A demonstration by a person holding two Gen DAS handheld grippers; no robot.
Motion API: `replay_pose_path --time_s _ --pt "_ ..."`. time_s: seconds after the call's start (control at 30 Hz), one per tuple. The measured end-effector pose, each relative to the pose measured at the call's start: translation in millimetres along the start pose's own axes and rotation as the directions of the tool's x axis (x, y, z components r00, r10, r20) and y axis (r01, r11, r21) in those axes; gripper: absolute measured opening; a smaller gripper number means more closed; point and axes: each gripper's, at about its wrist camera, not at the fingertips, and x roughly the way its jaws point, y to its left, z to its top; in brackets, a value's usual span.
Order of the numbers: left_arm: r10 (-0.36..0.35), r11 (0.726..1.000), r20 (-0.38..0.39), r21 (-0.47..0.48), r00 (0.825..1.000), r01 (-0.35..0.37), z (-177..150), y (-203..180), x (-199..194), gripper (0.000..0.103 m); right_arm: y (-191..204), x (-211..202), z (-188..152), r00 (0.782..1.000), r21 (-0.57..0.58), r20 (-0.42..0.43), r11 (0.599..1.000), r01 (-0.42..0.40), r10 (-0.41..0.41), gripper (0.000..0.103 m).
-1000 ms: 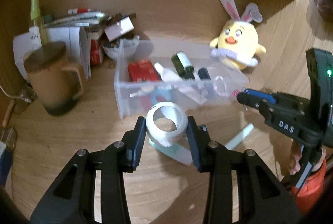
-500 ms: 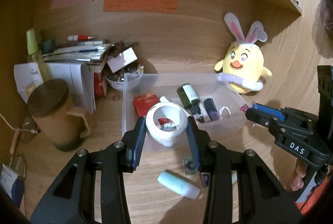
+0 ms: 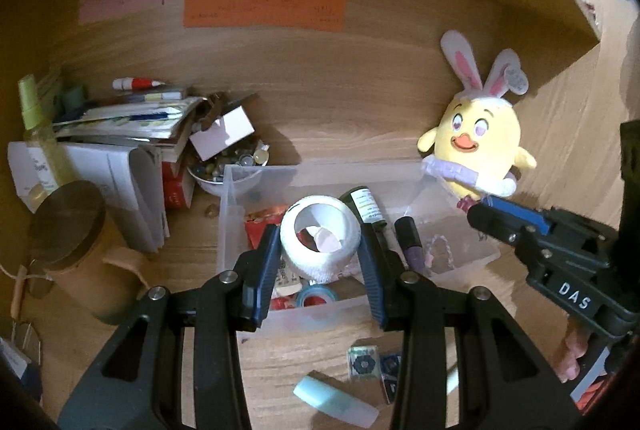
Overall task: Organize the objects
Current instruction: 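Carry the hair clip and tape roll up over the clear box, then open both tools to drop the hair clip and tape roll into the box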
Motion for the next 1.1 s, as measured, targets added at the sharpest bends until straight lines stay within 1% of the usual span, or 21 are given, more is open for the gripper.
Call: replay_pose_path --time_s 0.17,0.37,0.5,0.63,0.8,1.0,1.07,1.1 --pt "0.011 1.000 -0.055 0.007 0.998 -0.010 -1.4 -1.1 25.1 0.039 -5.9 18.4 1.4 0.999 -0.002 -0.039 1.000 0.012 -0.012 0.019" --pt "-0.006 0.999 -0.121 -0.041 0.993 0.001 -5.7 6.5 50.5 0.039 -14.3 44.9 -6.9 0.995 0.008 -0.103 1.000 0.017 -0.016 0.019" --pt "-0.015 0.999 -0.157 -0.046 0.988 0.007 -9.1 9.0 64.2 0.039 -16.9 59.4 -13.0 0.990 0.009 -0.138 1.000 0.018 -0.016 0.019" --pt "0.012 1.000 -0.163 -0.017 0.987 -0.015 -10.4 6.1 71.6 0.039 -17.1 74.3 -16.7 0.985 -0.006 -0.170 1.000 0.026 -0.027 0.019" --pt "0.024 1.000 -0.163 0.005 0.986 -0.023 -9.7 2.7 77.1 0.039 -15.9 80.4 -18.4 0.982 -0.030 -0.180 0.998 0.046 -0.051 0.019" --pt "0.004 1.000 -0.198 0.009 0.980 -0.002 -11.6 0.4 84.6 0.039 -14.1 80.2 -18.1 0.982 -0.045 -0.175 0.997 0.059 -0.065 0.019" --pt "-0.006 1.000 -0.203 0.005 0.979 0.007 -11.8 0.7 84.8 0.040 -13.2 79.6 -17.8 0.983 -0.044 -0.178 0.998 0.042 -0.050 0.019" --pt "-0.012 1.000 -0.203 0.002 0.979 0.013 -11.7 1.0 83.9 0.041 -13.3 79.1 -17.9 0.983 -0.038 -0.180 0.999 0.030 -0.036 0.022"
